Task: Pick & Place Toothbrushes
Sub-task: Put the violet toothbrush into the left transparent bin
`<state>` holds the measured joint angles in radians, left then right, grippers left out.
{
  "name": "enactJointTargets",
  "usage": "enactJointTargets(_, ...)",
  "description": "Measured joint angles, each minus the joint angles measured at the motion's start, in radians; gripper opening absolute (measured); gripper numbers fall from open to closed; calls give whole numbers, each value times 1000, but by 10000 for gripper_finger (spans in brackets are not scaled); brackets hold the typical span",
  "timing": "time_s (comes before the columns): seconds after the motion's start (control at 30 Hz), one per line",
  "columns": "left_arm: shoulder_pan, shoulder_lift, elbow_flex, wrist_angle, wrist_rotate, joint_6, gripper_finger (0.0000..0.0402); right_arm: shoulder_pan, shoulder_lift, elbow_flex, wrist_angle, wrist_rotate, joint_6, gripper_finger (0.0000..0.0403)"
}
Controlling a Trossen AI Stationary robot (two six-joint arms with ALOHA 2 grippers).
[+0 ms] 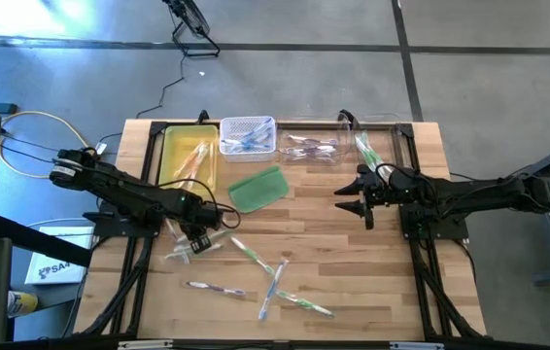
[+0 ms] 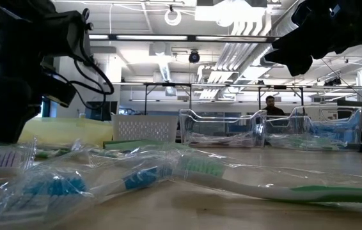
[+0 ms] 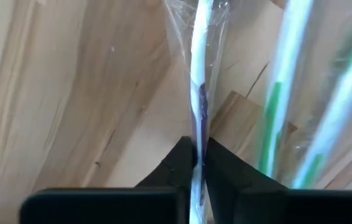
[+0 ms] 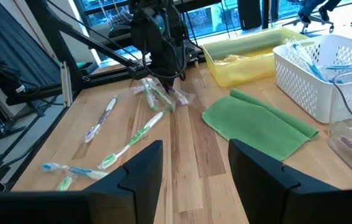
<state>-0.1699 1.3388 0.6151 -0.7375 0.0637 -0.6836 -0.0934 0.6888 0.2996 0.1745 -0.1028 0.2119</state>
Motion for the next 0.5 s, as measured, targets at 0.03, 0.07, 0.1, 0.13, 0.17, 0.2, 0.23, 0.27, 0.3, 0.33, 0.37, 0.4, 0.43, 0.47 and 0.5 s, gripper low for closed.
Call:
enactJointTargets(0.03, 0, 0, 0, 1, 1, 5, 16, 0, 0, 0, 0, 0, 0, 175)
enactJointTargets(0.07, 0, 0, 0, 2, 2, 7, 13, 0, 0, 0, 0, 0, 0, 175)
enactJointTargets(0.1, 0, 0, 0, 3, 2, 7, 13, 0, 0, 0, 0, 0, 0, 175)
enactJointTargets(0.13, 0, 0, 0, 5, 2, 7, 15, 0, 0, 0, 0, 0, 0, 175)
enactJointTargets(0.17, 0, 0, 1, 6, 2, 6, 19, 0, 0, 0, 0, 0, 0, 175)
enactJointTargets(0.2, 0, 0, 6, 6, 3, 6, 24, 0, 0, 0, 0, 0, 0, 175)
enactJointTargets(0.23, 0, 2, 12, 19, 8, 6, 27, 0, 0, 0, 0, 0, 0, 175)
enactJointTargets(0.27, -1, 3, 27, 33, 12, 7, 30, 0, 0, 0, 0, 0, 0, 175)
enactJointTargets(0.3, -1, 0, 42, 40, 10, 11, 30, 0, 0, 0, 0, 0, 0, 175)
enactJointTargets(0.33, -1, 0, 57, 39, 6, 24, 29, 0, 0, 0, 0, 0, 0, 175)
enactJointTargets(0.37, -1, 1, 72, 38, -3, 39, 26, 0, 0, 0, 0, 0, 0, 175)
enactJointTargets(0.4, -1, 2, 90, 43, -17, 57, 23, 0, 0, 0, 0, 0, 0, 175)
enactJointTargets(0.43, 0, 1, 112, 49, -30, 77, 19, 0, 0, 0, 0, 0, 0, 175)
enactJointTargets(0.47, 0, 1, 139, 52, -49, 95, 16, 0, 0, 0, 0, 0, 0, 175)
enactJointTargets(0.5, 0, 1, 164, 50, -75, 116, 14, 0, 0, 0, 0, 0, 0, 175)
